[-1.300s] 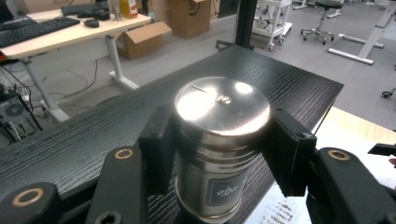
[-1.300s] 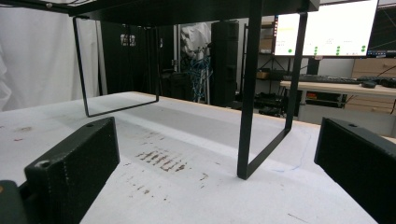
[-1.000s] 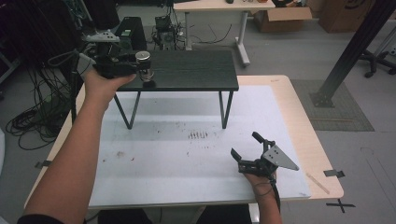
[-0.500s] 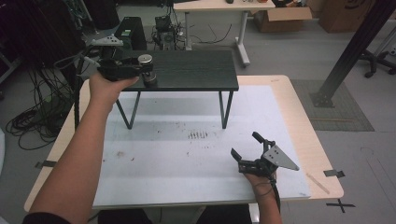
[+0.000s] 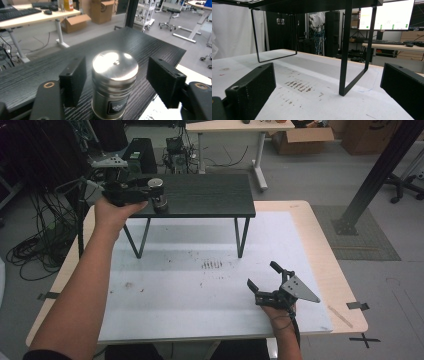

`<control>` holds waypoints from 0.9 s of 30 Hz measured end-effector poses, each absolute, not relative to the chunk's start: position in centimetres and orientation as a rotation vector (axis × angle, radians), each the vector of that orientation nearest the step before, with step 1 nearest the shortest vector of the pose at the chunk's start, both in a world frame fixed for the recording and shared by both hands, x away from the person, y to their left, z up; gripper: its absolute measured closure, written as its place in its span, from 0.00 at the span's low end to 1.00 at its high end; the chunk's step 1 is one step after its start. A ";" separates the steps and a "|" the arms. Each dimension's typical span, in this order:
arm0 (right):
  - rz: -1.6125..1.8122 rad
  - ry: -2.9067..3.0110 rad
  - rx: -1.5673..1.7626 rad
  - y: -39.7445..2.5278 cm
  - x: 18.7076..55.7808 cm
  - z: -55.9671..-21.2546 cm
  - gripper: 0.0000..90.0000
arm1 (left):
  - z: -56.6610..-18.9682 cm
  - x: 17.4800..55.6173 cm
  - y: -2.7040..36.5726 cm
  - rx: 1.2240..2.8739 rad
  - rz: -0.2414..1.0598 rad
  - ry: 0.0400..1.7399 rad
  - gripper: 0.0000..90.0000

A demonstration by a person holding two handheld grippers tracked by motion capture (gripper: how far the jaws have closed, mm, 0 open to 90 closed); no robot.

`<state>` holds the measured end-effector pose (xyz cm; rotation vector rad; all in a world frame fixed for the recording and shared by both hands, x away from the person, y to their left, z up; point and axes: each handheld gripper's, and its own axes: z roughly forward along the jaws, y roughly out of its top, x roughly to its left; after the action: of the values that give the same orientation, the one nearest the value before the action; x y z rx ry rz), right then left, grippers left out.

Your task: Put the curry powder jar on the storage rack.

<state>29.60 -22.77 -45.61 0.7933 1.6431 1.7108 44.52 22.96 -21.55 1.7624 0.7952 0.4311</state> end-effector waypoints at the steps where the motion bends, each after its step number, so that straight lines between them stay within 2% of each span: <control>1: 1.711 1.642 0.793 -22.8 29.6 -45.6 0.00 | -21.6 44.5 23.0 1.762 0.431 0.795 0.36; 21: 1.707 1.646 0.793 -22.7 29.6 -45.6 0.00 | -20.7 41.8 24.9 1.654 0.527 0.712 0.24; 27: 1.707 1.647 0.794 -22.7 29.6 -45.6 0.00 | -21.1 40.6 25.7 1.623 0.518 0.725 0.14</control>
<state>29.61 -22.74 -45.60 0.7943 1.6467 1.7074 40.61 25.72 -21.10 1.6232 0.7247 0.5183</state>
